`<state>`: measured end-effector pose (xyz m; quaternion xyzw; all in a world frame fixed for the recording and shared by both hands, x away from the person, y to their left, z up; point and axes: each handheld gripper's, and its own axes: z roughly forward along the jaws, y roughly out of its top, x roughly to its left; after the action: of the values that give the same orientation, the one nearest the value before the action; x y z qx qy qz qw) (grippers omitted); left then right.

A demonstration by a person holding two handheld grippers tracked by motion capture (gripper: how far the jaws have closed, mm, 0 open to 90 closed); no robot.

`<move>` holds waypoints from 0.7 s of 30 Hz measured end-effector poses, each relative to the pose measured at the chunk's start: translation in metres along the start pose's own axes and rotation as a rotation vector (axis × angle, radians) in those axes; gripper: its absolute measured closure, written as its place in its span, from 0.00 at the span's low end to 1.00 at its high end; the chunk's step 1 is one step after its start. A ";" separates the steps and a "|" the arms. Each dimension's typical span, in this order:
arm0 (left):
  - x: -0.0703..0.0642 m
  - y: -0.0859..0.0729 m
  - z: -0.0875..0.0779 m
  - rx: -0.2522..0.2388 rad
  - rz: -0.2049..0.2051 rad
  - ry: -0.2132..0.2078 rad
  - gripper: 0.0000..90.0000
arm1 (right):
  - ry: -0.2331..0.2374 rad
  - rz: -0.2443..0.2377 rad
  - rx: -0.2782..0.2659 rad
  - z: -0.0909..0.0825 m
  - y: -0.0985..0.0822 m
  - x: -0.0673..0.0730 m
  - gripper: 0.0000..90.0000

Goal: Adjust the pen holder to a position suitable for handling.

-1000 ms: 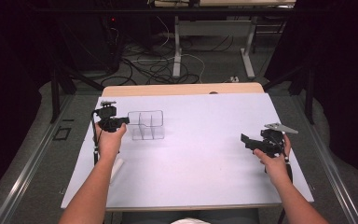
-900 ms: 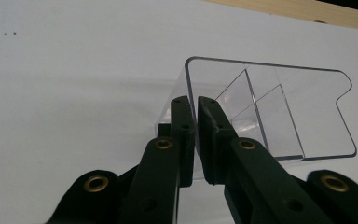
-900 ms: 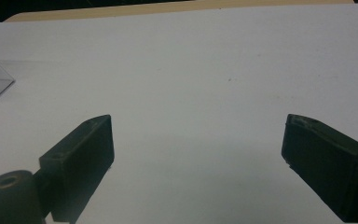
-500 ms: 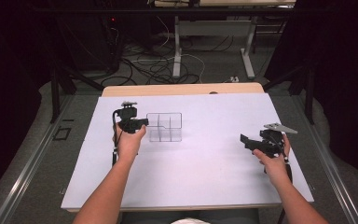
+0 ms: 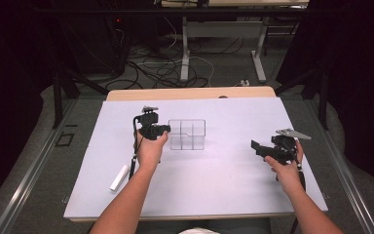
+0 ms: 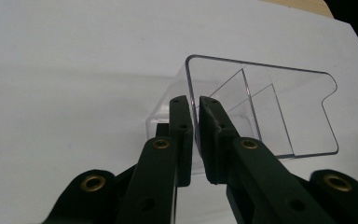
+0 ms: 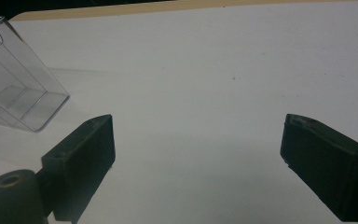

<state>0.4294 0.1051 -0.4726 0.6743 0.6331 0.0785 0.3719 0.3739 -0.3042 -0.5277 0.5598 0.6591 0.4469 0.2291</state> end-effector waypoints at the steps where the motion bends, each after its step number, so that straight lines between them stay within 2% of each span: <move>1: -0.002 -0.001 0.001 0.000 -0.007 -0.005 0.93 | -0.001 0.000 0.000 0.000 0.000 0.000 0.11; 3: -0.004 -0.002 0.001 0.005 -0.008 -0.013 0.93 | 0.001 0.001 0.000 0.000 0.000 0.000 0.11; 4: -0.004 -0.002 0.000 0.010 0.007 -0.012 0.93 | 0.002 -0.006 0.001 0.000 0.000 0.000 0.11; 9: -0.008 -0.004 0.002 0.010 -0.001 -0.031 0.92 | 0.002 -0.002 0.003 0.001 0.000 0.001 0.11; 10: -0.008 -0.004 0.002 0.016 0.010 -0.034 0.92 | 0.001 0.001 0.004 0.001 0.000 0.002 0.11; 21: -0.011 -0.003 0.007 -0.003 0.030 -0.056 0.92 | 0.006 0.001 0.006 0.001 -0.001 0.001 0.11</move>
<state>0.4292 0.0919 -0.4758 0.6850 0.6123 0.0664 0.3893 0.3742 -0.3028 -0.5287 0.5595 0.6608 0.4468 0.2252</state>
